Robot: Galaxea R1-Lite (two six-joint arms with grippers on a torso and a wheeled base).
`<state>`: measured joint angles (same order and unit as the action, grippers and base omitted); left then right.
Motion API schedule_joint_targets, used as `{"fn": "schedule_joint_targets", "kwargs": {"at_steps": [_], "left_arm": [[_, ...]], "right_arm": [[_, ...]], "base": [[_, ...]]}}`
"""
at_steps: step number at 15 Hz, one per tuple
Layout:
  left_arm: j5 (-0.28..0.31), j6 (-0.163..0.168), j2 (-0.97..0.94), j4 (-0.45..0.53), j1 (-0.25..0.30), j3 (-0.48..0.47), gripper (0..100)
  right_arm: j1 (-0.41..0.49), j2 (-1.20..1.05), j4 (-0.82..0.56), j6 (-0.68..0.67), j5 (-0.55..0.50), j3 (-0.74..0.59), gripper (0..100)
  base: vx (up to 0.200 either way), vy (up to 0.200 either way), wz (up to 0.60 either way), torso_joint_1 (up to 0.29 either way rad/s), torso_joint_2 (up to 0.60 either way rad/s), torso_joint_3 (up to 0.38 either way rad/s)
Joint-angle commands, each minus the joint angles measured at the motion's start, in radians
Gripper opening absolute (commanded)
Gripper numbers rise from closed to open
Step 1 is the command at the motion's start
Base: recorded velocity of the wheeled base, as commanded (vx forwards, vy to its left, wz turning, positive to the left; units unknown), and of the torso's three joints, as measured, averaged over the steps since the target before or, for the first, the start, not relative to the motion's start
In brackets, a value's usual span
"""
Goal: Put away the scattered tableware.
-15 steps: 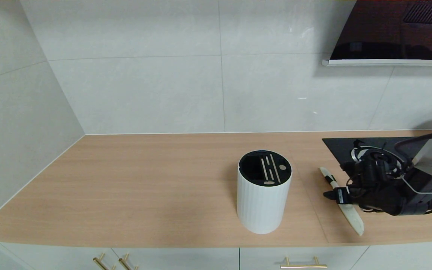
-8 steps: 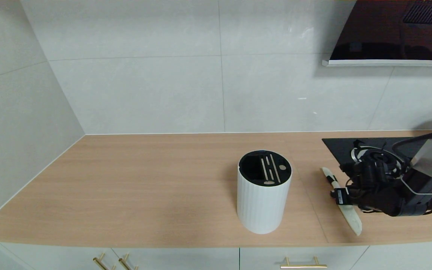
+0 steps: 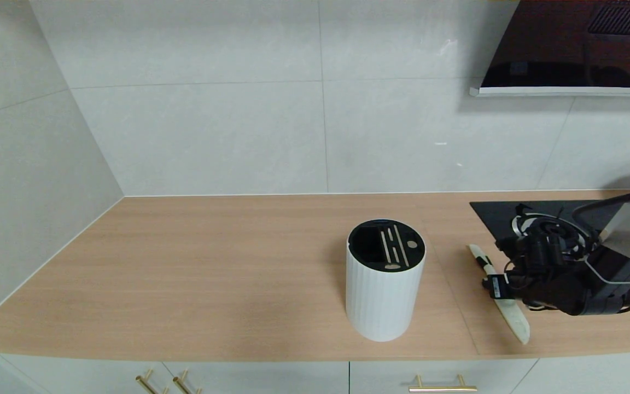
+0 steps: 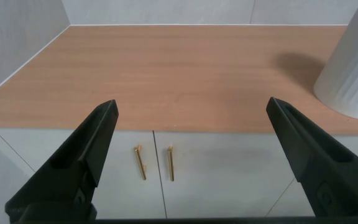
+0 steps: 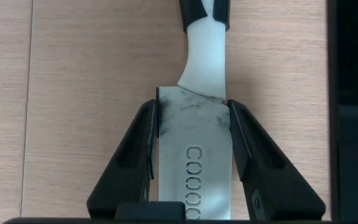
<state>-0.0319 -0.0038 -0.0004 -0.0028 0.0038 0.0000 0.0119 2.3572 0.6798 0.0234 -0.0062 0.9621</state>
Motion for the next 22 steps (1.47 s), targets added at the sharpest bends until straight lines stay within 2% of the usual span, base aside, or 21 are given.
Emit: {"fn": "schedule_joint_targets", "kwargs": {"at_steps": [1,4,5,6,8,9,11,12,13,14,15,16,18,19,20,21,22], "left_arm": [[0.0,-0.001,0.0,0.0,-0.001,0.0,100],[0.001,0.008,0.0,-0.005,0.001,-0.002,100],[0.007,0.002,0.0,0.001,0.001,-0.074,100],[0.046,-0.002,0.03,0.037,-0.01,-0.163,100],[0.179,-0.002,0.223,0.124,-0.064,-0.334,100],[0.247,-0.002,0.395,0.124,-0.081,-0.442,100],[0.339,0.001,0.689,0.104,-0.085,-0.657,100],[0.374,-0.001,0.818,0.078,-0.096,-0.733,100],[0.379,-0.008,0.95,0.01,-0.128,-0.784,100],[0.377,-0.031,1.048,-0.085,-0.165,-0.79,100],[0.376,-0.091,1.125,-0.192,-0.216,-0.784,100],[0.372,-0.17,1.185,-0.279,-0.288,-0.765,100],[0.353,-0.258,1.234,-0.388,-0.338,-0.738,100],[0.357,-0.354,1.274,-0.488,-0.386,-0.718,100],[0.356,-0.424,1.297,-0.546,-0.449,-0.713,100],[0.357,-0.489,1.323,-0.6,-0.481,-0.712,100],[0.359,-0.516,1.353,-0.638,-0.492,-0.712,100]], "right_arm": [[-0.01,-0.095,0.001,-0.011,-0.003,-0.019,0],[-0.043,-0.251,0.0,-0.02,-0.005,-0.068,0],[-0.064,-0.351,0.0,-0.02,-0.009,-0.092,0],[-0.078,-0.423,0.0,-0.02,-0.008,-0.097,0],[-0.118,-0.524,-0.017,-0.019,-0.009,-0.051,0],[-0.145,-0.558,-0.057,-0.02,-0.018,-0.003,0],[-0.21,-0.607,-0.147,-0.02,-0.058,0.066,0],[-0.263,-0.635,-0.146,-0.02,-0.084,0.06,0],[-0.326,-0.67,-0.146,-0.02,-0.121,0.044,0],[-0.375,-0.704,-0.146,-0.02,-0.143,0.027,0],[-0.421,-0.734,-0.146,-0.022,-0.146,0.01,0],[-0.454,-0.757,-0.146,-0.022,-0.146,-0.006,0],[-0.484,-0.768,-0.146,-0.023,-0.15,-0.014,0],[-0.51,-0.786,-0.147,-0.031,-0.169,-0.022,0],[-0.533,-0.803,-0.147,-0.04,-0.175,-0.033,0],[-0.57,-0.814,-0.147,-0.048,-0.176,-0.039,0],[-0.598,-0.82,-0.147,-0.049,-0.178,-0.048,0]], "base": [[0.0,0.0,0.0,0.0,0.0,0.0],[0.0,0.0,0.0,0.0,0.0,0.0],[0.0,0.0,0.0,0.0,0.0,0.0],[0.0,0.0,0.0,0.0,0.0,0.0],[0.0,0.0,0.0,0.0,0.0,0.0],[0.0,0.0,0.0,0.0,0.0,0.0],[0.0,0.0,0.0,0.0,0.0,0.0],[0.0,0.0,0.0,0.0,0.0,0.0],[0.0,0.0,0.0,0.0,0.0,0.0],[0.0,0.0,0.0,0.0,0.0,0.0],[0.0,0.0,0.0,0.0,0.0,0.0],[0.0,0.0,0.0,0.0,0.0,0.0],[0.0,0.0,0.0,0.0,0.0,0.0],[0.0,0.0,0.0,0.0,0.0,0.0],[0.0,0.0,0.0,0.0,0.0,0.0],[0.0,0.0,0.0,0.0,0.0,0.0],[0.0,0.0,0.0,0.0,0.0,0.0]]}}
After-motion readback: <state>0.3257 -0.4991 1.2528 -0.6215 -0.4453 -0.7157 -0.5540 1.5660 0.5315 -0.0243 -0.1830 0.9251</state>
